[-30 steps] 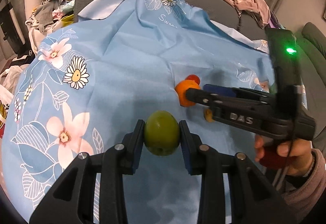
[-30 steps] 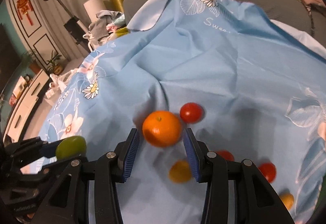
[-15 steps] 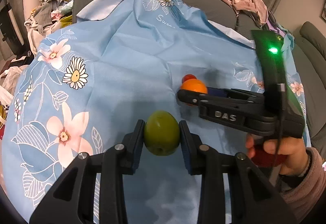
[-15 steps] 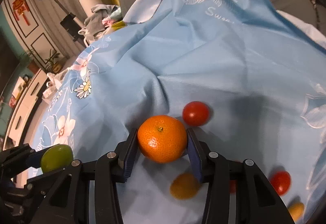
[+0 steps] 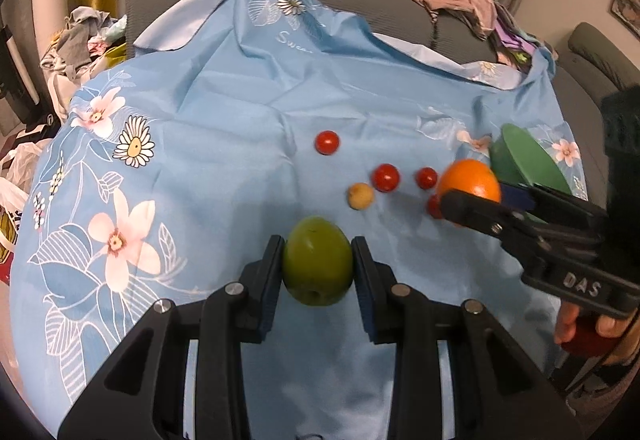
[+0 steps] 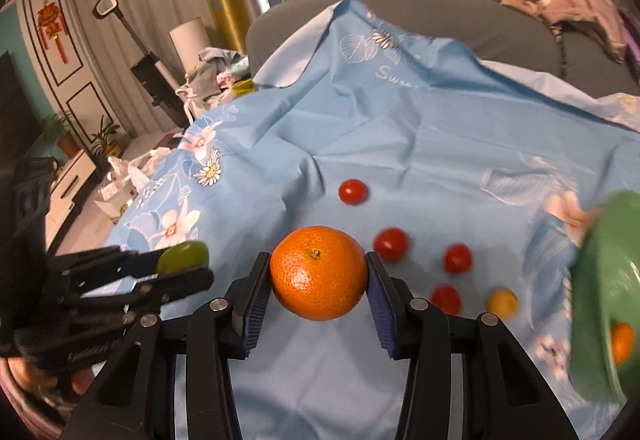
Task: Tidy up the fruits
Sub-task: 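Carry both held fruits over the green bowl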
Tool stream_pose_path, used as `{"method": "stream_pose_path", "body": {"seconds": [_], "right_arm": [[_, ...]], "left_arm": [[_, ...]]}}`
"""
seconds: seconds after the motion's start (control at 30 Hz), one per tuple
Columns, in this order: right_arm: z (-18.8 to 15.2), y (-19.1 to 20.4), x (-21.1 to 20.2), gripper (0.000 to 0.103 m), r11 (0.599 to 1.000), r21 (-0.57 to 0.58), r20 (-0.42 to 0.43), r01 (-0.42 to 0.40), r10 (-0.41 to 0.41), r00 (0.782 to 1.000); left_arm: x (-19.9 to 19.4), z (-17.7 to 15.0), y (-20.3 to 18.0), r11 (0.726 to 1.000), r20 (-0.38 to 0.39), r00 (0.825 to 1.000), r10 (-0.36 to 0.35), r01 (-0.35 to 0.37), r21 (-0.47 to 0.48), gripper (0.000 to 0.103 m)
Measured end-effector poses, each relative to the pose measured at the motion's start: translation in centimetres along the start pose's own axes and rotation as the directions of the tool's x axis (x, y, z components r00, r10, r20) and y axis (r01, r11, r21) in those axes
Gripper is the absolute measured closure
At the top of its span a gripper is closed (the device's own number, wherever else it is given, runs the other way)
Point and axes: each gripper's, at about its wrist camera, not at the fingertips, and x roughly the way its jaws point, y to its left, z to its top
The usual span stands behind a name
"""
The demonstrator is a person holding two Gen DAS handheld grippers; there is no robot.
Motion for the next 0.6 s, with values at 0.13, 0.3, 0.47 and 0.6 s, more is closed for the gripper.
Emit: {"method": "stream_pose_path", "body": {"seconds": [0.13,0.3,0.47,0.6], "right_arm": [[-1.7,-0.5,-2.6,0.055,1.000,0.016,0.015,0.023,-0.024,1.000],[-3.5,-1.5,-5.1,0.055,0.998,0.055,0.022,0.041,-0.042,0.999],[-4.9,-2.1,-6.8,0.055,0.995,0.085,0.033,0.049,-0.052,0.998],[-5.7,-2.3,-7.9,0.055,0.994,0.096,0.043,0.052,-0.056,0.998]], "left_arm": [[-0.9,-0.5,-1.7,1.000,0.001,1.000,-0.014,0.014,0.028,0.070],[-1.8,-1.2,-3.7,0.998,0.001,0.999,-0.033,0.033,0.057,0.070],[-2.5,-1.8,-5.5,0.996,-0.002,0.999,-0.047,0.047,0.080,0.070],[-2.9,-2.1,-6.8,0.993,-0.006,0.999,-0.054,0.054,0.101,0.070]]}}
